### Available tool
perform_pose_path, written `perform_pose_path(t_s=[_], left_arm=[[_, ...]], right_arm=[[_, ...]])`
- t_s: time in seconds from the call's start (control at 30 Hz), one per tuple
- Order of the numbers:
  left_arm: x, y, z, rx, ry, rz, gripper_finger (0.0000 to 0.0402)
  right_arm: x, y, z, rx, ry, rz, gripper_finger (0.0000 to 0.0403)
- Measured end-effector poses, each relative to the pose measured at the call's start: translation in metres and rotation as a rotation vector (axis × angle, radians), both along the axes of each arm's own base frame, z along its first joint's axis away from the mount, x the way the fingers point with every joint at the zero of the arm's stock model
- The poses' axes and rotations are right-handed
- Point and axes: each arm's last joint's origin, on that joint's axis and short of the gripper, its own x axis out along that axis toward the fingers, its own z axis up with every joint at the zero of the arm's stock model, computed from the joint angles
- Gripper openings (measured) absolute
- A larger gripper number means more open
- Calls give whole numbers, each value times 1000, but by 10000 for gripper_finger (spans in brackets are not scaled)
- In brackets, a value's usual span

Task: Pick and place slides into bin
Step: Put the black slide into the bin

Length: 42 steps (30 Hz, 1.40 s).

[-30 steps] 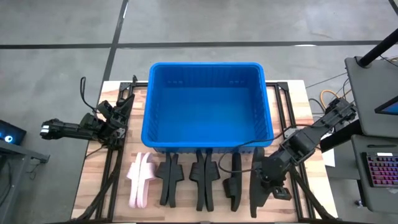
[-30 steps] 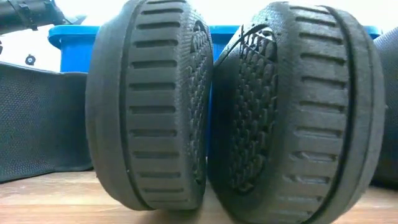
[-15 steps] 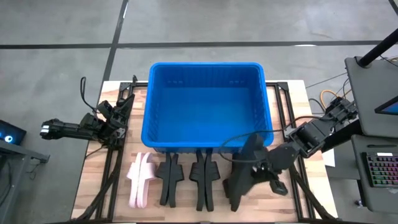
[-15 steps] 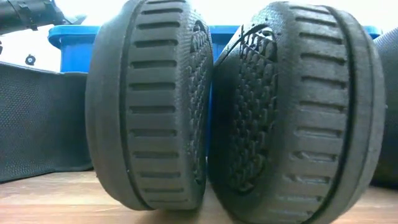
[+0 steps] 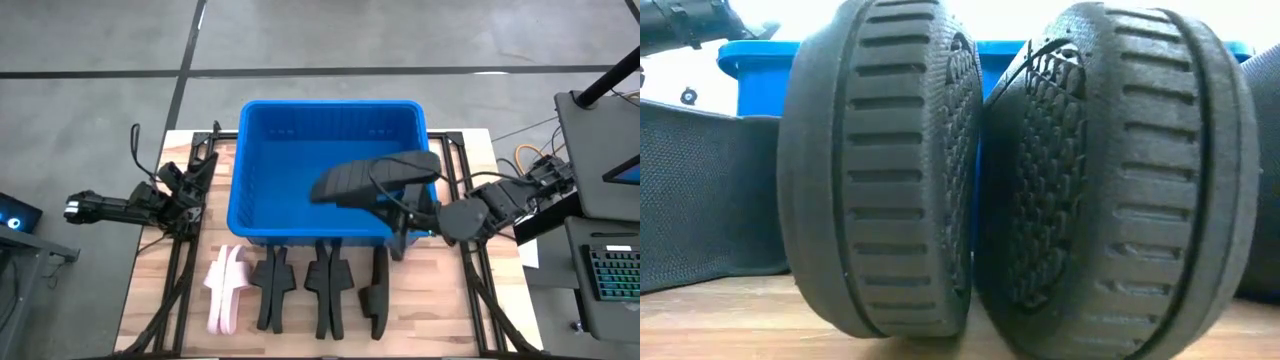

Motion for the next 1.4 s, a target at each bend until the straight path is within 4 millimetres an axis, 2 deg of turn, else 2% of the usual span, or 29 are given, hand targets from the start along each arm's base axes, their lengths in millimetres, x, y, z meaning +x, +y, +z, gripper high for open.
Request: perform_pose_path(t_s=[0.17,0.23,0.4,0.57,0.8,0.97,1.17,1.4], left_arm=[[5,0,-2,40,62,26,162],[8,-1,4,83,85,28,162],[20,-5,37,246,121,34,162],[37,-7,78,451,190,134,162],[85,-11,110,591,376,156,162],[120,-14,111,665,507,154,162],[141,-15,110,716,564,174,162],[154,-16,102,725,606,165,162]], right_arm=[[10,-21,-1,93,-22,-77,13],[12,-27,-2,110,-22,-88,13],[17,-44,-1,168,-30,-100,13],[21,-59,-1,219,-38,-121,13],[19,-69,2,268,-75,-160,13],[16,-69,8,293,-115,-139,13],[10,-69,13,334,-129,-81,13],[8,-68,14,371,-135,-40,13]])
